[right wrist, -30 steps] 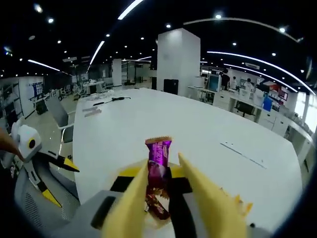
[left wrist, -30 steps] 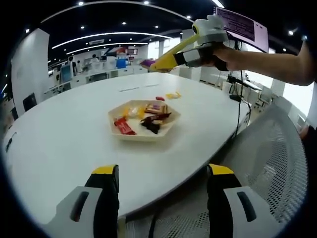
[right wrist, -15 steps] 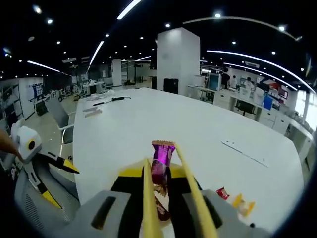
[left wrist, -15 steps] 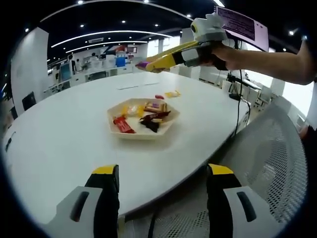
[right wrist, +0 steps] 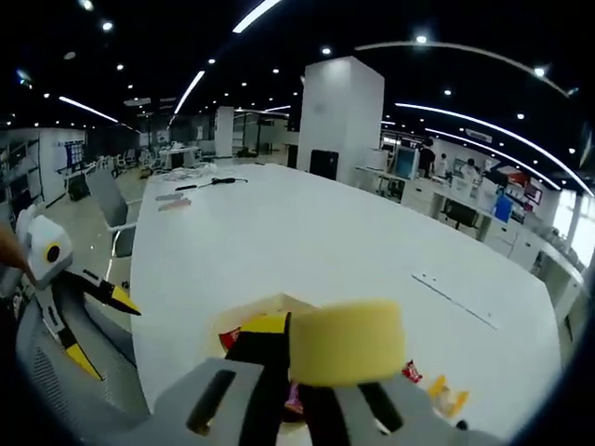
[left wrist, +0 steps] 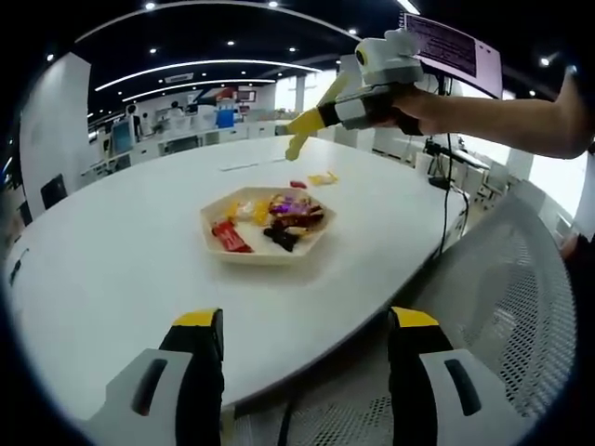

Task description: Place the target food into the container with the food tongs after gripping and lifting it, then release it inside without dropping or visibly crushing the food.

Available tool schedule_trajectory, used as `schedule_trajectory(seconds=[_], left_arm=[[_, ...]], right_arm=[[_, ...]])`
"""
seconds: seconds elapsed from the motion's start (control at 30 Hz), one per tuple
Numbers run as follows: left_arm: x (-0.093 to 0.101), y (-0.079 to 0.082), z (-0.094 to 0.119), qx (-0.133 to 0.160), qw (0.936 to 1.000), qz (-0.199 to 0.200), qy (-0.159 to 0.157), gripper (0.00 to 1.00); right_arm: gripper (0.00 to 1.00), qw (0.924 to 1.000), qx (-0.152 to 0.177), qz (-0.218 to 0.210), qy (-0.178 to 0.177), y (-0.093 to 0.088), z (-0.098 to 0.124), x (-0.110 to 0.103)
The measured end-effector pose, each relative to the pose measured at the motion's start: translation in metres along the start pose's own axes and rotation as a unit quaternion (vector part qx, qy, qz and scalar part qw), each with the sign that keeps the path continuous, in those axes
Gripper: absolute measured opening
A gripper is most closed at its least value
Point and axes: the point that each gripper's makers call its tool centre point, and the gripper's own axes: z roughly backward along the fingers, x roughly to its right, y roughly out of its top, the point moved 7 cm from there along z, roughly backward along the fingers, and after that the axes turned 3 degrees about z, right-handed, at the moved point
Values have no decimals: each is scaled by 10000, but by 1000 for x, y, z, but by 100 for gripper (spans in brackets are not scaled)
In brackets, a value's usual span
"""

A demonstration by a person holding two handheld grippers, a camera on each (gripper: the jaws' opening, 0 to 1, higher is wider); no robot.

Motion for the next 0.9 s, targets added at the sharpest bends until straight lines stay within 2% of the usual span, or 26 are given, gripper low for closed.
schedule_trajectory(seconds=[0.13,0.2,0.27,0.33,0.37,0.43,0.53,0.6,0.67,0.7,0.73,0.8,0.83,0.87,0.9], left_arm=[[1,4,0,39,9999,-104,-117,71],[3,10,3,81,9987,-445,-232,73],[4,16,7,74,9976,-626,-290,68],[3,31,14,280,9972,-590,-358,63],[2,45,18,561,9964,-491,-411,60],[3,62,24,867,9943,-302,-541,57],[11,88,29,1268,9873,-80,-951,51],[24,103,32,1481,9782,155,-1450,42],[30,111,33,1678,9717,188,-1650,30],[36,115,34,1756,9663,222,-1872,26],[38,115,33,1757,9654,251,-1910,23],[42,116,33,1800,9631,220,-1989,23],[46,117,33,1855,9588,306,-2128,23],[50,117,34,1853,9555,397,-2263,22],[52,116,36,1836,9533,455,-2353,19]], right_arm=[[1,9998,102,-103,100,9,7,-3],[1,9993,246,-120,244,17,16,-8],[1,9969,537,-262,510,28,27,-17],[1,9919,740,-501,908,35,42,-28],[1,9899,815,-552,1017,37,48,-34],[1,9831,983,-688,1381,43,63,-49],[1,9719,1242,-887,1792,51,81,-69],[1,9622,1357,-1096,2093,55,91,-84],[1,9538,1444,-1243,2322,55,97,-96],[1,9491,1496,-1300,2447,55,100,-103],[1,9487,1531,-1335,2422,54,101,-104],[1,9403,1518,-1565,2615,52,104,-112],[1,9409,1559,-1537,2585,49,104,-111],[1,9374,1561,-1608,2667,48,106,-112],[1,9302,1583,-1760,2805,48,108,-115]])
